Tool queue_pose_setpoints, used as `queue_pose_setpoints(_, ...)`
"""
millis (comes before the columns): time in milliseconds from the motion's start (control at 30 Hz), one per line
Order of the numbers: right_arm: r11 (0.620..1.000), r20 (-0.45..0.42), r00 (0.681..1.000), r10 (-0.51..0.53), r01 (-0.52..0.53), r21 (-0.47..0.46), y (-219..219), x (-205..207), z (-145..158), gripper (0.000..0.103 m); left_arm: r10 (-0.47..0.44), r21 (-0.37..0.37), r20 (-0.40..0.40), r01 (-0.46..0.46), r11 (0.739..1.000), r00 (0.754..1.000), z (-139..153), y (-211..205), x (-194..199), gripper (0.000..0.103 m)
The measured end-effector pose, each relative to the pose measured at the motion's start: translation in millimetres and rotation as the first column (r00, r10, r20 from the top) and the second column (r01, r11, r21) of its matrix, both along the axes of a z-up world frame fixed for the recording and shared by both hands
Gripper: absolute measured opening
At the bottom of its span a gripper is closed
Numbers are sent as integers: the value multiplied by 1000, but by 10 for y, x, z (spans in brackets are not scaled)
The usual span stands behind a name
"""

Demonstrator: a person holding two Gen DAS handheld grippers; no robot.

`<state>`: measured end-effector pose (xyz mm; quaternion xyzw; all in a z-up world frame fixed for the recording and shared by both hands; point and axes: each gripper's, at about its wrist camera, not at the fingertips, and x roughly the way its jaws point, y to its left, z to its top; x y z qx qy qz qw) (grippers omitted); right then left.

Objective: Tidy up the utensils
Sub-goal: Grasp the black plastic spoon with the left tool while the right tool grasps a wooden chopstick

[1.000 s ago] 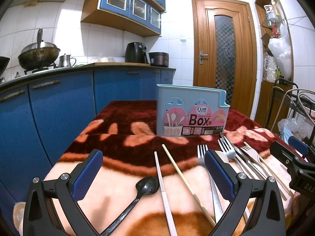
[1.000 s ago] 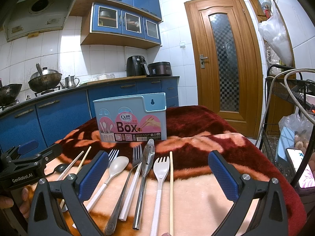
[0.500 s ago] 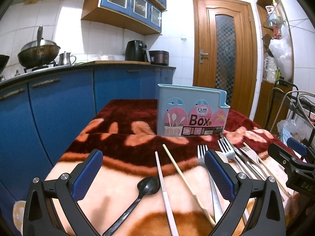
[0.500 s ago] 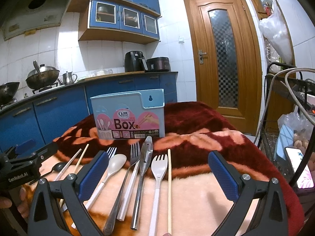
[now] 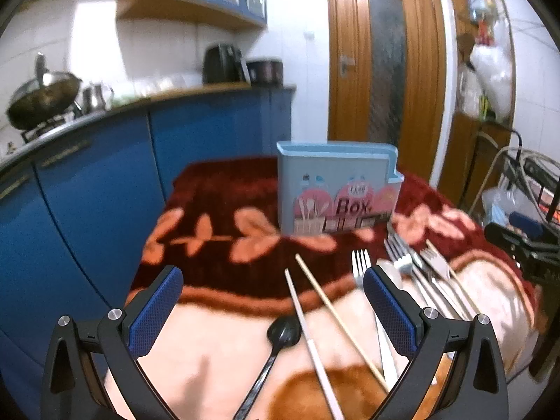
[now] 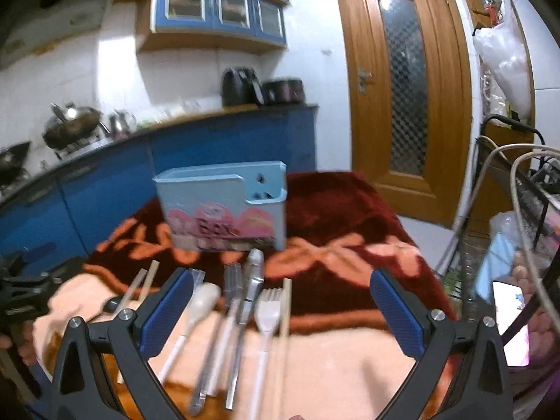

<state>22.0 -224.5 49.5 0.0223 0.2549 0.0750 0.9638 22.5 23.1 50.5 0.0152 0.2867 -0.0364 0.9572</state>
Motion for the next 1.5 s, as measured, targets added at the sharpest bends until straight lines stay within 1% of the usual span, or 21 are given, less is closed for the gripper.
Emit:
queue_pose_setpoints(133, 999, -152, 988, -4, -2, -43, -63, 216, -6, 103, 0, 6, -123, 1, 1000, 992, -25, 54, 179, 102)
queue_pose_setpoints(200, 996, -226, 974, 2, -22, -87, -65, 304, -50, 102, -4, 35, -174, 11, 999, 985, -65, 59, 243, 102)
queue_pose_setpoints(267, 991, -279, 960, 17, -54, -122, -32, 358, -80, 99, -8, 72, -220, 25, 997, 975, -121, 40, 292, 102)
queue_pose_setpoints(333, 986, -345, 938, 45, -98, -137, 4, 407, -127, 91, -14, 93, -269, 40, 995, 963, -177, 30, 333, 102)
queue_pose_setpoints(367, 985, -375, 925, 60, -117, -129, 17, 438, -147, 89, -14, 101, -301, 47, 994, 953, -213, 35, 362, 102)
queue_pose_setpoints(467, 978, -448, 891, 78, -155, -139, 53, 499, -203, 79, -3, 126, -355, 51, 991, 935, -302, 63, 408, 92)
queue_pose_setpoints(533, 965, -484, 872, 77, -186, -182, 95, 521, -254, 69, 14, 145, -381, 44, 988, 925, -354, 98, 430, 87)
queue_pose_setpoints(567, 962, -493, 867, 77, -194, -192, 112, 535, -264, 66, 18, 148, -395, 45, 988, 918, -381, 112, 438, 83)
queue_pose_setpoints(600, 959, -511, 856, 78, -204, -196, 115, 547, -291, 63, 17, 147, -410, 47, 988, 912, -404, 122, 442, 79)
queue_pose_setpoints(667, 959, -546, 834, 79, -213, -188, 105, 584, -338, 58, 2, 133, -441, 63, 989, 898, -440, 134, 444, 78)
queue_pose_setpoints(767, 963, -608, 789, 87, -223, -151, 73, 656, -448, 48, -27, 117, -478, 94, 989, 878, -491, 111, 433, 72)
queue_pose_setpoints(800, 965, -621, 778, 89, -223, -141, 65, 676, -476, 44, -34, 117, -495, 106, 988, 868, -518, 96, 436, 68)
queue_pose_setpoints(833, 966, -633, 769, 90, -223, -133, 61, 695, -504, 44, -38, 117, -506, 113, 987, 862, -544, 86, 445, 66)
queue_pose_setpoints(867, 968, -647, 757, 97, -223, -117, 53, 717, -528, 43, -43, 120, -520, 122, 985, 853, -571, 75, 450, 60)
queue_pose_setpoints(967, 967, -657, 748, 96, -226, -116, 47, 753, -518, 40, -64, 113, -555, 151, 982, 830, -632, 58, 471, 50)
queue_pose_setpoints(1100, 965, -680, 726, 102, -237, -108, 31, 799, -513, 38, -100, 95, -576, 188, 978, 811, -643, 6, 503, 37)
queue_pose_setpoints(1200, 966, -689, 718, 103, -238, -103, 15, 853, -515, 36, -115, 89, -593, 207, 974, 797, -649, -30, 569, 34)
queue_pose_setpoints(1333, 966, -702, 703, 114, -245, -89, 40, 976, -541, 32, -124, 84, -619, 223, 971, 775, -653, -83, 687, 34)
queue_pose_setpoints(1433, 968, -704, 700, 121, -239, -72, 22, 1046, -571, 25, -138, 72, -612, 229, 971, 778, -656, -97, 721, 29)
queue_pose_setpoints(1467, 969, -695, 708, 125, -239, -69, 13, 1055, -572, 23, -143, 65, -606, 228, 972, 782, -651, -71, 716, 25)
queue_pose_setpoints(1500, 969, -686, 716, 129, -239, -68, 4, 1056, -567, 17, -147, 58, -599, 226, 972, 787, -649, -69, 715, 20)
